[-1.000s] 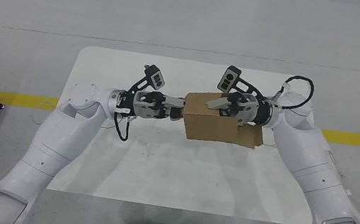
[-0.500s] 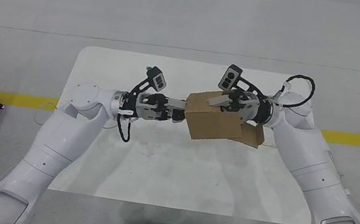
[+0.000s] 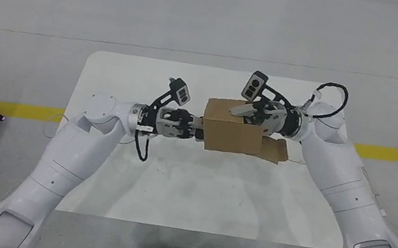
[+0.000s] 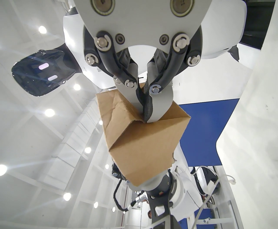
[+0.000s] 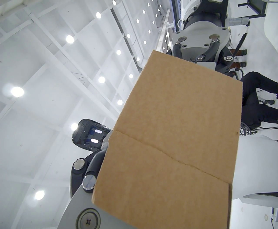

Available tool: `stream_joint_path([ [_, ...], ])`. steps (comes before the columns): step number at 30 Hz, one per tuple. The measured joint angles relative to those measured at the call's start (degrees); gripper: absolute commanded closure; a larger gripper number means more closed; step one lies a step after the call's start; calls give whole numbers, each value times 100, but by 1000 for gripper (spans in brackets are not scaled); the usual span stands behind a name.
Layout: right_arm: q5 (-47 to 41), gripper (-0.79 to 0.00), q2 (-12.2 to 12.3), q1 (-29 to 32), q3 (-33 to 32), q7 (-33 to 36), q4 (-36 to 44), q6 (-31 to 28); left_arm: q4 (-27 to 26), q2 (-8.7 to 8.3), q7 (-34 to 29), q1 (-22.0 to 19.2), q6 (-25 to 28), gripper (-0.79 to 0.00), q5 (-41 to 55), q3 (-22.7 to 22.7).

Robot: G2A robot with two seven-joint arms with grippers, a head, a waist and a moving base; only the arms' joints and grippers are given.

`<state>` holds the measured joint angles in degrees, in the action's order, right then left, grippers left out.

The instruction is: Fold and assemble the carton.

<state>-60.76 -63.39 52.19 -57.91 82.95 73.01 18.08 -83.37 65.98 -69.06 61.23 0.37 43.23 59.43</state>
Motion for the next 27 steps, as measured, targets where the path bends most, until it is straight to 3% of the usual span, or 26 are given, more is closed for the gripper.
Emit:
stream_joint_path([
  [8, 1, 0, -2, 32, -63, 10, 10, -6, 59, -24, -63, 21, -3, -105, 49, 150],
  [14, -18, 0, 9, 76, -155, 36, 18, -18, 171, -106, -274, 176, 72, -129, 165, 520],
  [17, -7, 0, 9, 94, -170, 26, 46, -11, 146, -126, -242, 249, 123, -86, 380, 712],
  [19, 14, 0, 5, 99, -163, 3, 71, 0, 108, -111, -136, 259, 125, 0, 648, 773],
  [23, 33, 0, -1, 106, -158, -15, 103, 10, 24, -59, 130, 175, 119, 0, 859, 692],
  [27, 49, 0, -2, 119, -176, -10, 122, 14, 34, -34, 140, 50, 149, -129, 516, 512],
])
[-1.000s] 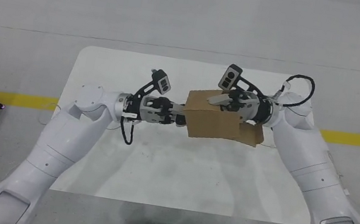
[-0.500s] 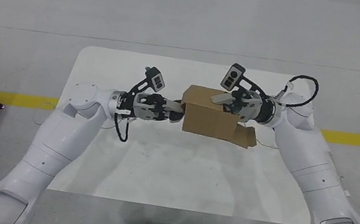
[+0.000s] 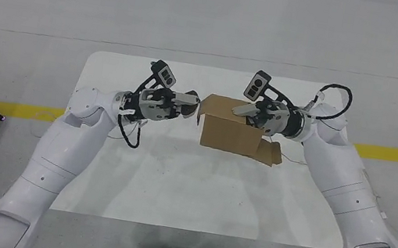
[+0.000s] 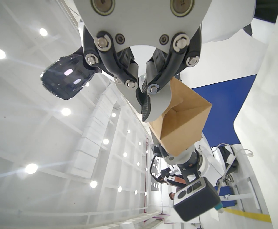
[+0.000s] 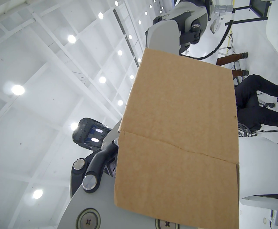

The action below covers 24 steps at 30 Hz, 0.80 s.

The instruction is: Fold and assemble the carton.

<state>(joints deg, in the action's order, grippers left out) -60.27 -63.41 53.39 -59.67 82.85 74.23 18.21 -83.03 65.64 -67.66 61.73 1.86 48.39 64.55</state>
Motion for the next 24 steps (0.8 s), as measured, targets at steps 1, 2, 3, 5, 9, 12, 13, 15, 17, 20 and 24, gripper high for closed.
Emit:
stream_joint_path([
  [1, 3, 0, 1, 6, -10, 4, 5, 6, 29, 3, -18, -22, 17, -157, -81, -28],
  [2, 6, 0, 3, 10, -18, 8, 7, 10, 57, 5, -30, -30, 27, -157, -104, -35],
  [3, 7, 0, 4, 14, -26, 16, 10, 14, 88, 6, -41, -36, 35, -182, -107, -33],
  [5, 16, 0, 6, 21, -38, 33, 14, 25, 147, 6, -70, -50, 54, -191, -110, -18],
  [9, 46, 0, 1, 13, -21, 42, 7, 65, 162, 13, -88, -69, 62, -182, -113, -19],
  [12, 60, 0, -8, -2, 1, 31, 2, 77, 128, 26, -59, -86, 75, -175, -144, -58],
  [13, 64, 0, -11, -6, 6, 31, -1, 78, 122, 31, -41, -95, 86, -172, -163, -75],
  [15, 74, 0, -15, -12, 10, 33, -10, 78, 108, 42, -15, -113, 102, -169, -177, -100],
  [17, 79, 0, -18, -14, 15, 27, -13, 77, 100, 49, -3, -128, 120, -169, -192, -114],
  [20, 94, 0, -26, -22, 30, 26, -19, 75, 98, 57, 7, -136, 144, -166, -208, -128],
  [24, 104, 0, -36, -39, 49, 36, -40, 86, 89, 63, 13, -132, 158, -179, -182, -113],
])
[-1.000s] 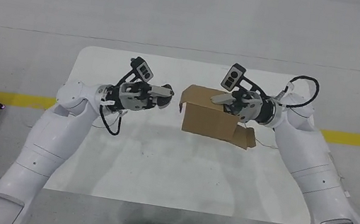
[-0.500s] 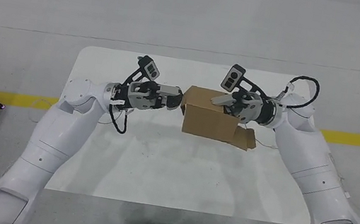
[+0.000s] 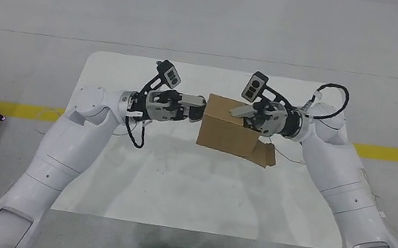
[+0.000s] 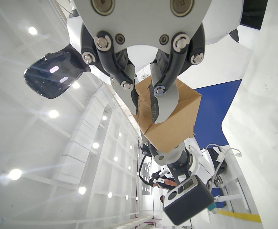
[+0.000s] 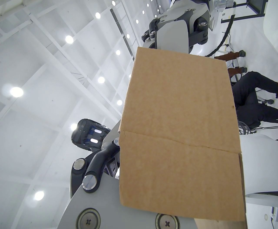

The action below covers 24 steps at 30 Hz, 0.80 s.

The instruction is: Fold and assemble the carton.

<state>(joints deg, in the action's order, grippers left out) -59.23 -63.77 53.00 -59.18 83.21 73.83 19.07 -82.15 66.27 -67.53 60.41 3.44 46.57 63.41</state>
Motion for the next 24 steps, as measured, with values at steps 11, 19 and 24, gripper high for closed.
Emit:
stream_joint_path([
  [11, 14, 0, -5, 0, -32, 22, -29, 5, 133, -73, -323, 60, 11, -332, -104, 306],
  [19, 73, 0, -12, 9, -21, -69, 24, 37, -62, -107, -523, 146, -36, -369, -382, 283],
  [24, 89, 0, -12, 26, -33, -89, 59, 37, -119, -102, -444, 143, -64, -357, -386, 256],
])
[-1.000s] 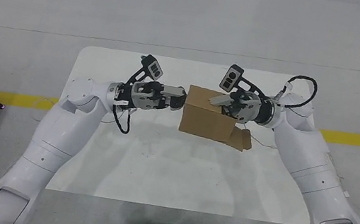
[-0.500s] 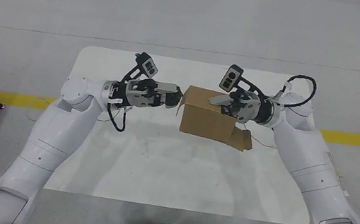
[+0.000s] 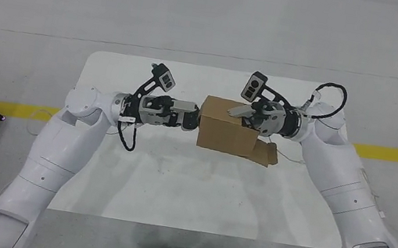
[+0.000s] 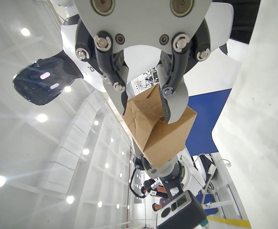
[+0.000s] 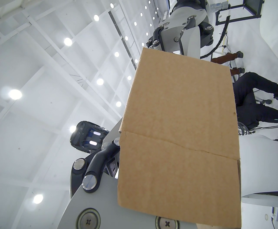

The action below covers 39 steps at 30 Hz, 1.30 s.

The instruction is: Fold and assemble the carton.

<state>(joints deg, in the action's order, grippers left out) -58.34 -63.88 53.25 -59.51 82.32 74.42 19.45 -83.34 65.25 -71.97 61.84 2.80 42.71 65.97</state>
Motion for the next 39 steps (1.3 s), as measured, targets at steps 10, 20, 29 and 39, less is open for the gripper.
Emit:
stream_joint_path([
  [10, 41, 0, -5, 11, 13, 3, 48, 28, -95, 47, 445, -29, -114, -243, 314, -26],
  [20, 72, 0, -10, 11, 21, 22, 54, 38, -107, 61, 445, -11, -62, -249, 180, -107],
  [29, 60, 0, -9, 11, -13, 49, 11, 27, -27, 68, 355, -6, -8, -219, 156, -138],
  [39, 79, 0, -24, -13, 23, 46, -8, 39, -41, 91, 451, -32, -9, -209, 120, -203],
])
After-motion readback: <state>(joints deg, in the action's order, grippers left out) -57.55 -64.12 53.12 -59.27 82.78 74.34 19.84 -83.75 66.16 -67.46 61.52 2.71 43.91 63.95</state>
